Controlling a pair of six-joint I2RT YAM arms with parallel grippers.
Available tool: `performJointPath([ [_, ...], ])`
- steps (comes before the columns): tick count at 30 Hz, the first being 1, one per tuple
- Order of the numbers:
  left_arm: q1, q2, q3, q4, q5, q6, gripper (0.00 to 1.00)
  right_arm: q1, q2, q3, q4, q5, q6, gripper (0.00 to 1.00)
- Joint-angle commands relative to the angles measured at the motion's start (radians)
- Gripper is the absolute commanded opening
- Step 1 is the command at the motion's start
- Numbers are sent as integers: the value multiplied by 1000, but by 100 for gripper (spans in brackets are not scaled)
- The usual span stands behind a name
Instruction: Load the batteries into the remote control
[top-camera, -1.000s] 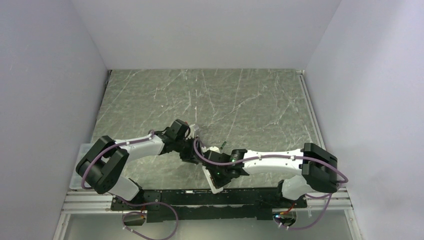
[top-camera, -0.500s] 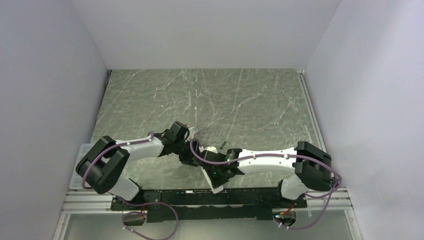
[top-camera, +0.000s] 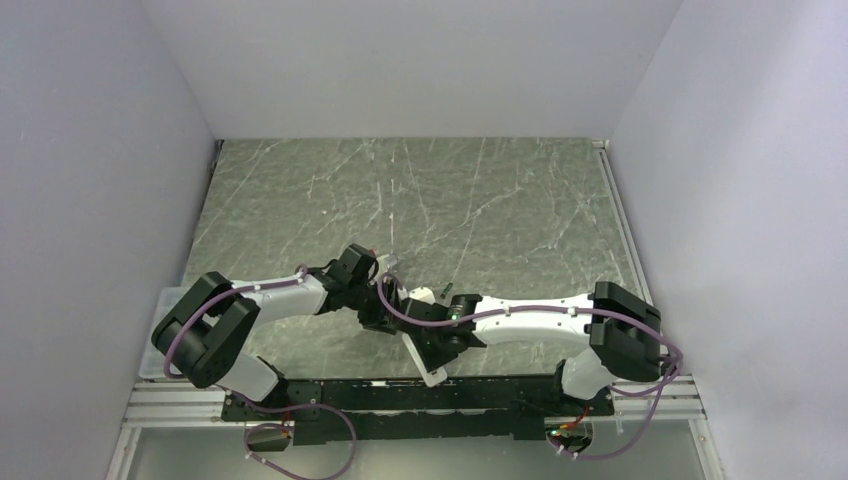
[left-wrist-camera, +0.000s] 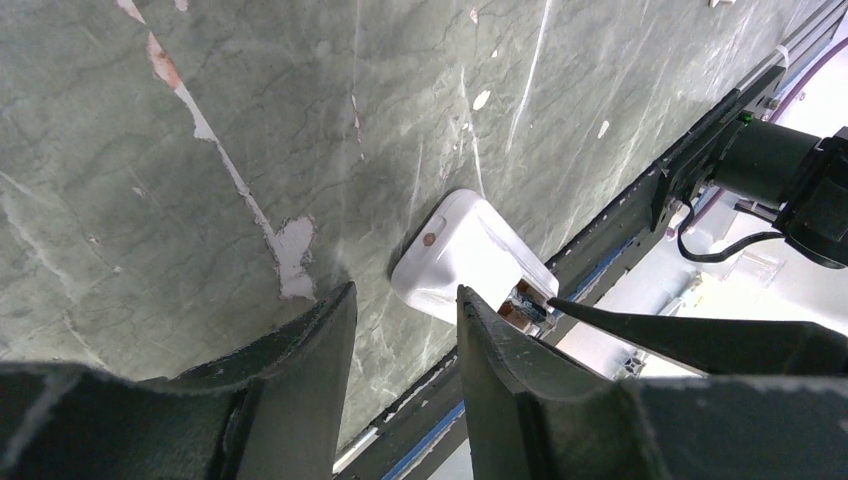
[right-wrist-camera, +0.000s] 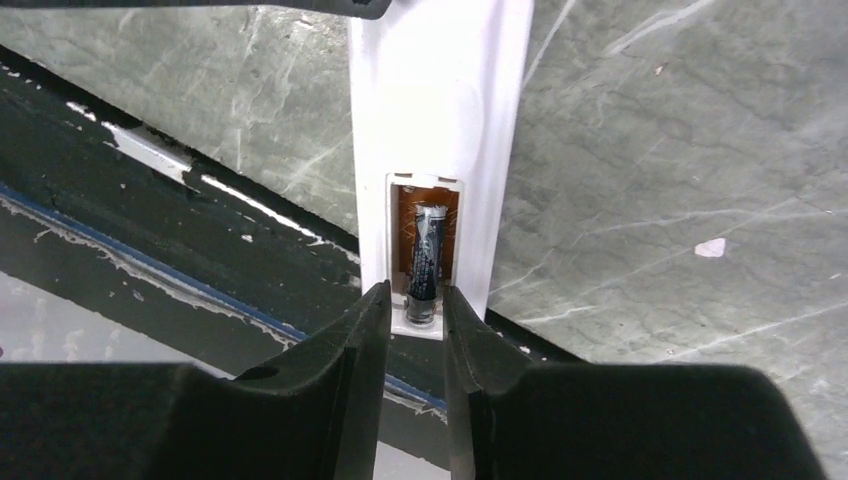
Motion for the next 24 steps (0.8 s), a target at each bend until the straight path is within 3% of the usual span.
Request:
performJointPath([
  [1, 1, -27, -4, 21, 15, -2, 47, 0, -36, 32, -39, 53, 7, 28],
  [13, 1, -7, 6, 30, 16, -7, 47, 6, -126, -36, -5, 48, 53, 27],
  [24, 1, -14, 8, 15, 13, -5, 47, 7, -74, -45, 55, 31, 46, 25],
])
